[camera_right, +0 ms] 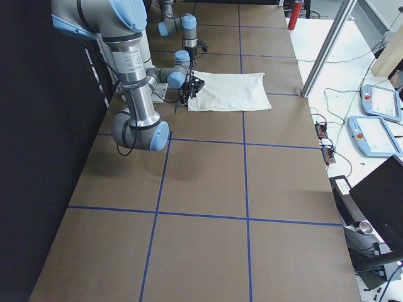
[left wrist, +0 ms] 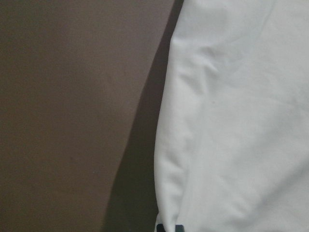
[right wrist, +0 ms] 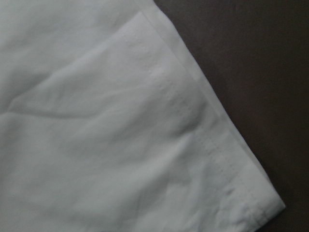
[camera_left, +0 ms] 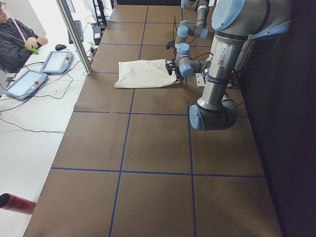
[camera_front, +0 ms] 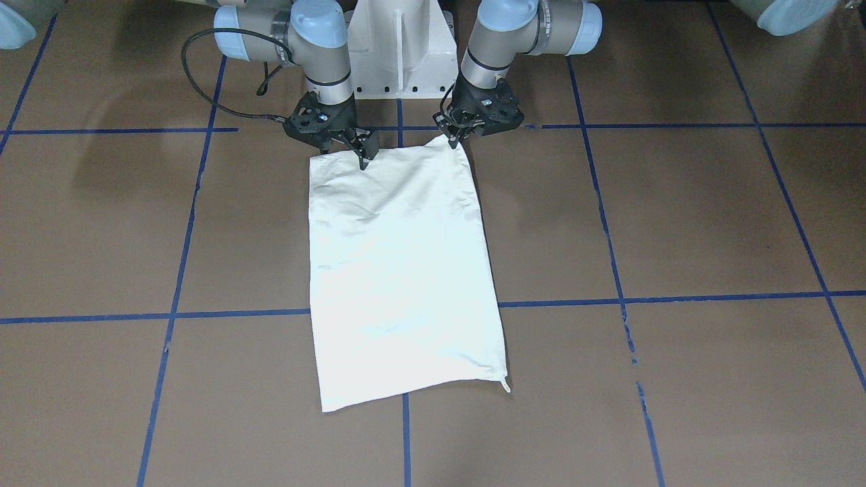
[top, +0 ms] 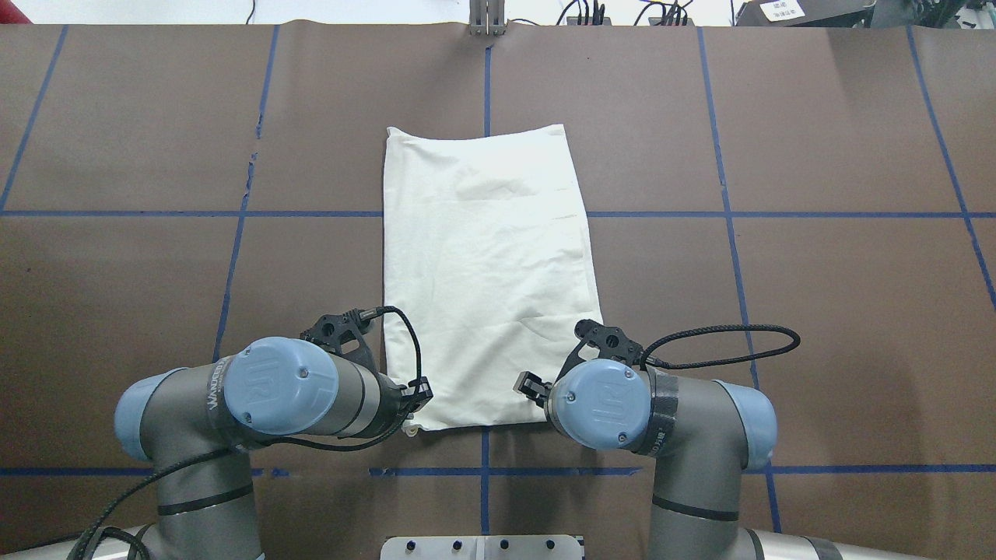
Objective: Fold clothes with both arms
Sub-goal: 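Grasp the near corners of the shirt with both grippers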
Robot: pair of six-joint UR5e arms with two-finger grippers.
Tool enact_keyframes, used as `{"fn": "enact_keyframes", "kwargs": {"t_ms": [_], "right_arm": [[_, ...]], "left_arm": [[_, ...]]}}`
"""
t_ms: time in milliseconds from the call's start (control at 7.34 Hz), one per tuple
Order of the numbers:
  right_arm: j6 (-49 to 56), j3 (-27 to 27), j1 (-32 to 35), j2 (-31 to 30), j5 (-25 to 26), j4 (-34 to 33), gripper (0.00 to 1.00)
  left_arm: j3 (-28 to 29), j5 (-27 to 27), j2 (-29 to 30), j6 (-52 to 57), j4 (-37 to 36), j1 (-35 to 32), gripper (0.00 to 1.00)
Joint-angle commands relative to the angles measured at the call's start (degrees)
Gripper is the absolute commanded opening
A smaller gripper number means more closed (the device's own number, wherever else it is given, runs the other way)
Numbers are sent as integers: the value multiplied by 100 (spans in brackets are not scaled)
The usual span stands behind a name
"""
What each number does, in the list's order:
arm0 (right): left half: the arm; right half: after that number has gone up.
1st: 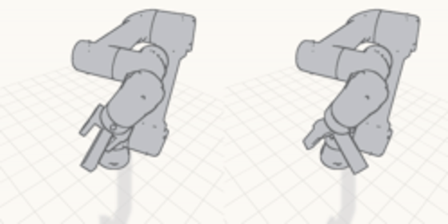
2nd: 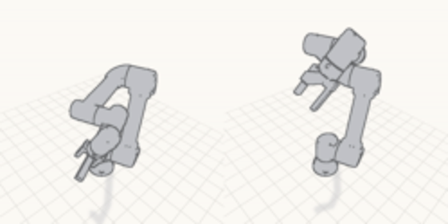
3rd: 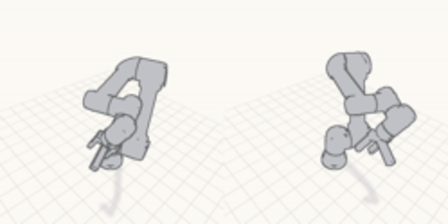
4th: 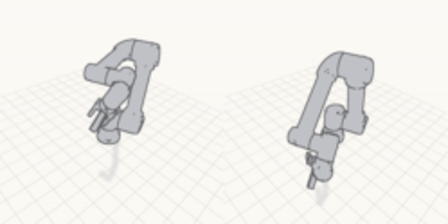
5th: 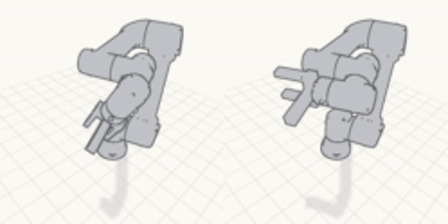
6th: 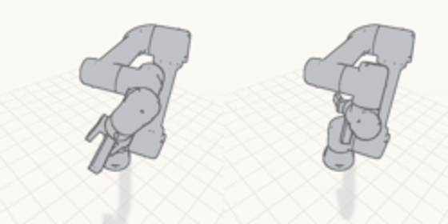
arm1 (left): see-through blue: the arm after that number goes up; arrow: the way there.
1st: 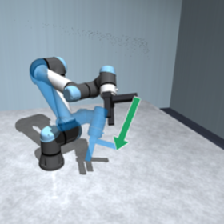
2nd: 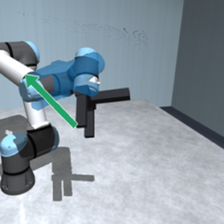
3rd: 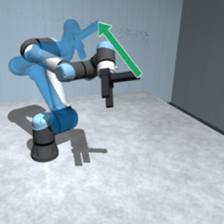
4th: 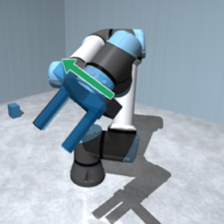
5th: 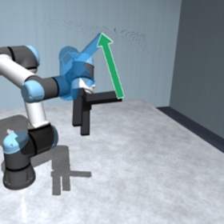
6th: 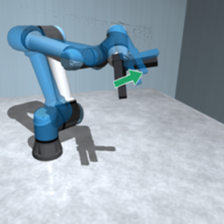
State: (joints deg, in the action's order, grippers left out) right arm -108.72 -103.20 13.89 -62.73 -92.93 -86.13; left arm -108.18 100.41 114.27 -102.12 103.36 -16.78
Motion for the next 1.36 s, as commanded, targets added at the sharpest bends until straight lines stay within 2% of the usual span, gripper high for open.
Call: {"fn": "enact_keyframes", "kwargs": {"t_ms": [0, 1226], "right_arm": [[0, 115, 8, 86, 2, 8, 100], [-9, 28, 17, -11, -24, -62, 99]], "left_arm": [[16, -4, -1, 0, 0, -18, 0], [52, -4, -1, 8, 26, -1, 0]]}}
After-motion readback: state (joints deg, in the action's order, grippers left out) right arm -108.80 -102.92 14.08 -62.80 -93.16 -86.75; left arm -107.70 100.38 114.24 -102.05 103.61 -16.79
